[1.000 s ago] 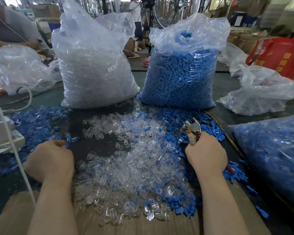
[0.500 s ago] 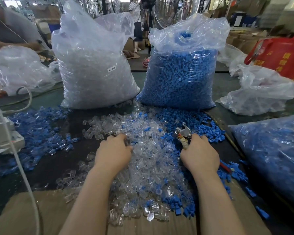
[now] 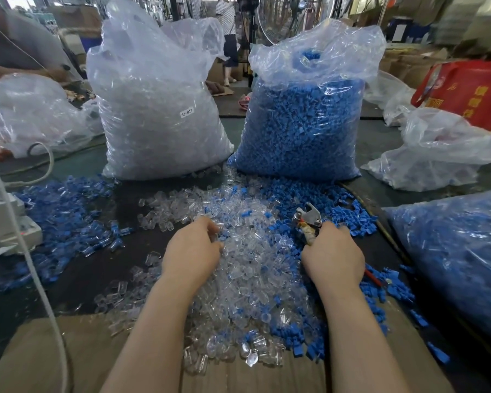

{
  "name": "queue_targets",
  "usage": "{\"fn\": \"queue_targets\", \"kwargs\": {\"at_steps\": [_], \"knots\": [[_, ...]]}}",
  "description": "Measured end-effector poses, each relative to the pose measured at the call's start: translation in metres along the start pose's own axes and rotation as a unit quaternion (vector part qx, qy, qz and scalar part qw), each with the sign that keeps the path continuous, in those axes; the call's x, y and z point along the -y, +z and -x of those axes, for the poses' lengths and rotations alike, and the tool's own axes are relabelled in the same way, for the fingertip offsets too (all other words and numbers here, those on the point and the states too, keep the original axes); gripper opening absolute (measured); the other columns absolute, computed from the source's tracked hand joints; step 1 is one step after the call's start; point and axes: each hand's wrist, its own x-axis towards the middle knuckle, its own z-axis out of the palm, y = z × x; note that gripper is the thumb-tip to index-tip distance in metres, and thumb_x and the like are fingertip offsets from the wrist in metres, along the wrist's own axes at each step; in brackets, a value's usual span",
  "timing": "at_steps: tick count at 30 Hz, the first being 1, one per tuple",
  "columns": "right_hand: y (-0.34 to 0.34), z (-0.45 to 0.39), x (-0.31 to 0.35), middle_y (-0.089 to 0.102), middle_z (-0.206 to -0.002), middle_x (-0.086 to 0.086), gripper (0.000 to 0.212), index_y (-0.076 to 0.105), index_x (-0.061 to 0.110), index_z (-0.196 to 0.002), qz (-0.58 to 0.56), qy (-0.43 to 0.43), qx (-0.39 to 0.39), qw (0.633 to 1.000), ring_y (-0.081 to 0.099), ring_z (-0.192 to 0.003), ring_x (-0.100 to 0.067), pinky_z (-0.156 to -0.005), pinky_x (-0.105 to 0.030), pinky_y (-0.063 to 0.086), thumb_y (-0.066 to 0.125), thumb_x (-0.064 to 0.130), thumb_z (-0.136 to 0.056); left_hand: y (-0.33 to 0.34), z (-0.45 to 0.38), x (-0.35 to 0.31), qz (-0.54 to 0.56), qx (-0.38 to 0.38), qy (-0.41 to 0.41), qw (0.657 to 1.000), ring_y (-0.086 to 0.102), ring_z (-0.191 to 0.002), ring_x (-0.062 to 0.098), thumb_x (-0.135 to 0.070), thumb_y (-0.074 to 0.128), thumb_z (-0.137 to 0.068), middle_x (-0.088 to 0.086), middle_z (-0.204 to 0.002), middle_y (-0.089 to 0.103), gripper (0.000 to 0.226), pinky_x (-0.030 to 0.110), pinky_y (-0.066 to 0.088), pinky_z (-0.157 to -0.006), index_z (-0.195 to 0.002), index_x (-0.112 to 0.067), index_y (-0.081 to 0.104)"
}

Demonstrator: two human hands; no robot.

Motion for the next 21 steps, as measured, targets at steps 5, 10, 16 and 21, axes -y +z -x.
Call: {"fn": "queue_targets", "kwargs": {"at_steps": [5, 10, 16, 21], "knots": [[-0.0001, -0.0013, 0.0003, 0.057, -0.105, -0.009, 0.018, 0.045, 0.016, -0.094, 0.002, 0.004, 0.008, 1.000, 0.044, -0.073, -0.024, -0.064, -0.033, 0.036, 0.061, 0.026, -0.091, -0.0004, -0.0013, 0.0036, 0.015, 0.006, 0.012, 1.000, 0.062, -0.090, 0.012, -0.023, 0.068, -0.090, -0.006, -0.100, 0.070, 0.018, 0.027, 0.048, -0.082, -0.108, -0.026, 0.068], [0.0008, -0.0003, 0.0022, 0.045, -0.086, -0.001, 0.019, 0.043, 0.018, -0.090, -0.009, -0.021, 0.021, 1.000, 0.042, -0.069, -0.021, -0.061, -0.032, 0.034, 0.059, 0.028, -0.091, 0.0005, -0.0006, 0.0036, 0.008, -0.003, 0.013, 1.000, 0.057, -0.074, 0.004, -0.024, 0.067, -0.090, -0.011, -0.079, 0.064, 0.009, 0.027, 0.044, -0.066, -0.083, -0.028, 0.063], [0.0001, -0.0001, 0.0014, 0.039, -0.065, 0.004, 0.015, 0.047, 0.018, -0.087, -0.062, -0.024, -0.039, 0.997, 0.037, -0.059, -0.021, -0.051, -0.031, 0.026, 0.057, 0.028, -0.091, 0.0019, -0.0011, 0.0027, -0.001, 0.013, 0.019, 1.000, 0.060, -0.083, 0.012, -0.024, 0.063, -0.093, -0.007, -0.089, 0.066, 0.002, 0.033, 0.052, -0.077, -0.092, -0.025, 0.062], [0.0044, -0.0012, 0.0033, 0.041, -0.065, 0.006, 0.021, 0.049, 0.019, -0.085, -0.109, -0.042, -0.070, 0.991, 0.043, -0.067, -0.025, -0.061, -0.034, 0.034, 0.059, 0.036, -0.094, 0.0001, -0.0016, 0.0057, 0.003, 0.018, 0.017, 1.000, 0.060, -0.074, 0.005, -0.025, 0.066, -0.091, -0.012, -0.079, 0.066, 0.006, 0.028, 0.049, -0.068, -0.088, -0.030, 0.068]]}}
